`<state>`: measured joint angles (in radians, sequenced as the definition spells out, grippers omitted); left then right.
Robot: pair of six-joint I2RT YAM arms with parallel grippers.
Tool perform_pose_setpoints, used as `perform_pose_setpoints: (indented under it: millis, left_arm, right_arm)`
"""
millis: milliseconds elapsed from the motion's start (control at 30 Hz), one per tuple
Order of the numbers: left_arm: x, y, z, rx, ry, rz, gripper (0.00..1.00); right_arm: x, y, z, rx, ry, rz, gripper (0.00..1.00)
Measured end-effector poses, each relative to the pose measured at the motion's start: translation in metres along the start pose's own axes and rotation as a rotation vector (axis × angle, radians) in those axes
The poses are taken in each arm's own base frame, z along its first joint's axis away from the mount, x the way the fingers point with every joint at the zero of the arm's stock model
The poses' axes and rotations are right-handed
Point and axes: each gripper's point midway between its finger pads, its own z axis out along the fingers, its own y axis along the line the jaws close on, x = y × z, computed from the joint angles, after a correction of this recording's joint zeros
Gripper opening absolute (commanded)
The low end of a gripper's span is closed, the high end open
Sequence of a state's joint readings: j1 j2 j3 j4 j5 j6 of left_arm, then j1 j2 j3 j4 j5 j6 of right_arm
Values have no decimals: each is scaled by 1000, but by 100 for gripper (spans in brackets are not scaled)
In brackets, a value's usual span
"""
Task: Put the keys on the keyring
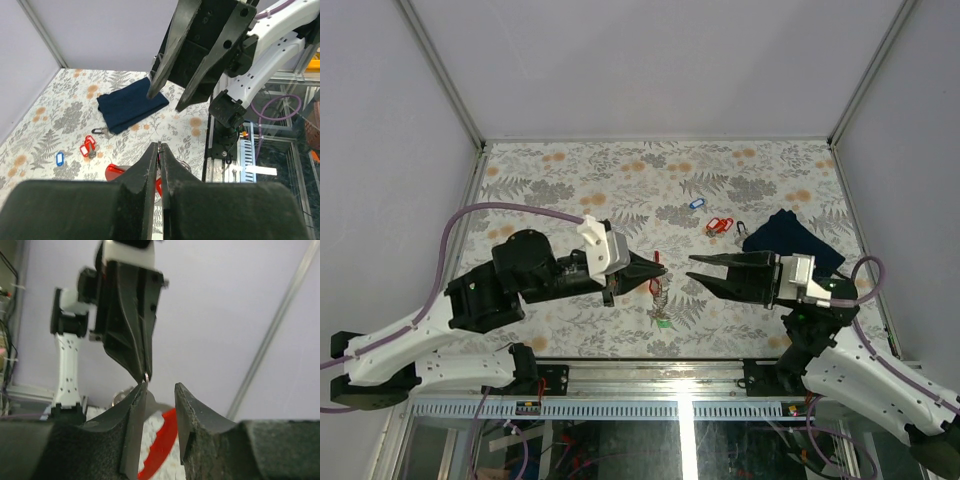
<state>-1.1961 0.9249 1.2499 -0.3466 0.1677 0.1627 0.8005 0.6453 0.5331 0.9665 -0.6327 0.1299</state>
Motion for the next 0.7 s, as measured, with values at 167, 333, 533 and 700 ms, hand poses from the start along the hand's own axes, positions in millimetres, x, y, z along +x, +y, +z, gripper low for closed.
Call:
perform_pose_setpoints:
  millis: [167,333,533,700]
  left_arm:
    - [7,10,5,-57,43,-18,0]
    - [14,27,11,-149,96,-52,0]
    - [22,58,18,-296,158,-114,0]
    - [34,78,18,-379,204,-157,0]
  right_arm:
    - [41,-16,-16,117,180,24,46]
    - [70,-31,-38,252,323,58,55]
    - [88,-40,-57,347,392,64,60]
    - [113,-35,-67,347,425,73,63]
